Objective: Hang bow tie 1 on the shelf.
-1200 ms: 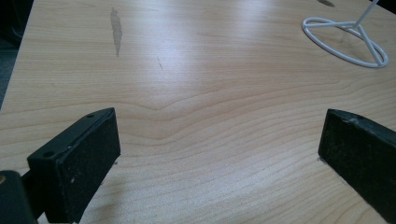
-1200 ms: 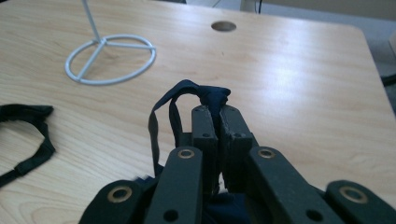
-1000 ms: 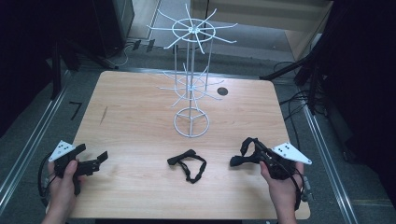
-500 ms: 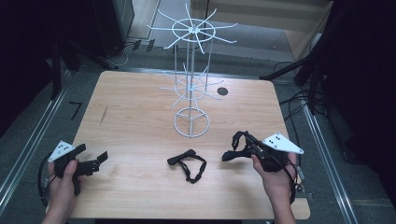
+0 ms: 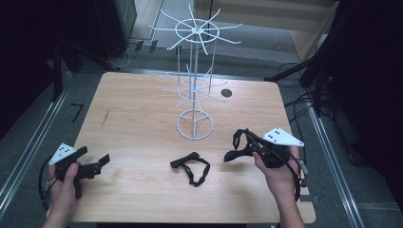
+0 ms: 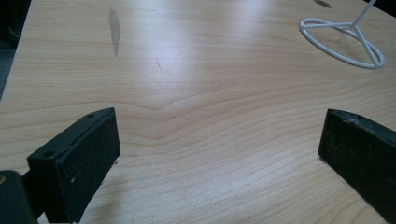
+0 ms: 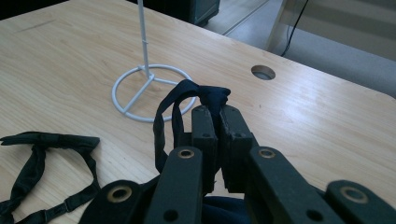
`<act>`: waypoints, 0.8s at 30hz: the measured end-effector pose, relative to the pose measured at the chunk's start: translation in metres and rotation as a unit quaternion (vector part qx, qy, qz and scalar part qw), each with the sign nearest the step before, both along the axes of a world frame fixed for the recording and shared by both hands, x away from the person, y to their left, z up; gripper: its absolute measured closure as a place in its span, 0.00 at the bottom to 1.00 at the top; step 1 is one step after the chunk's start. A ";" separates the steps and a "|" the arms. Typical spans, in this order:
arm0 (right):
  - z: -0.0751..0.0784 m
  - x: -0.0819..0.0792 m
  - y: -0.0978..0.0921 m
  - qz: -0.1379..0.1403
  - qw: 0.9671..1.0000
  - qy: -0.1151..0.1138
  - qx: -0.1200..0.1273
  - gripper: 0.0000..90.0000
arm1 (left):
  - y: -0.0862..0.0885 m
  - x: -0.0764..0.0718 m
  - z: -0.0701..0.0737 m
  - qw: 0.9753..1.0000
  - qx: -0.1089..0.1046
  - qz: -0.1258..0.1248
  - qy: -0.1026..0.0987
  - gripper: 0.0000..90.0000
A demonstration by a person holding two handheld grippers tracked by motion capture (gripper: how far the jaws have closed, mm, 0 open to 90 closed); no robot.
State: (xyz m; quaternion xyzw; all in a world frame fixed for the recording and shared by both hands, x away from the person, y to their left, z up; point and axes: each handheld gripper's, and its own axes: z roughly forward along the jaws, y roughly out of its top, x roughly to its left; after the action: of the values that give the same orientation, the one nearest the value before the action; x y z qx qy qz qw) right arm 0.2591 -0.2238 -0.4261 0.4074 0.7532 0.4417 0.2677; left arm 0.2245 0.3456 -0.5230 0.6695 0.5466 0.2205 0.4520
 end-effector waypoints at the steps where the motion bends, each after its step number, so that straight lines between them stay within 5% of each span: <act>1: 0.001 0.001 0.001 0.003 1.000 0.001 -0.001 0.97 | 0.000 0.000 0.000 1.000 -0.001 0.000 -0.001 0.00; 7: 0.007 0.007 0.007 0.011 1.000 0.011 -0.016 0.97 | 0.000 0.000 0.000 1.000 -0.002 0.000 -0.001 0.00; 24: 0.026 0.017 0.016 0.018 1.000 -0.006 -0.013 0.97 | 0.001 0.000 0.000 1.000 -0.005 0.000 0.000 0.00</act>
State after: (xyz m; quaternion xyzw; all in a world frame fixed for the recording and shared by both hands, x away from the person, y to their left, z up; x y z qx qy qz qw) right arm 0.2761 -0.2080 -0.4006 0.3872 0.7646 0.4391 0.2696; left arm 0.2247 0.3464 -0.5232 0.6672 0.5476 0.2174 0.4557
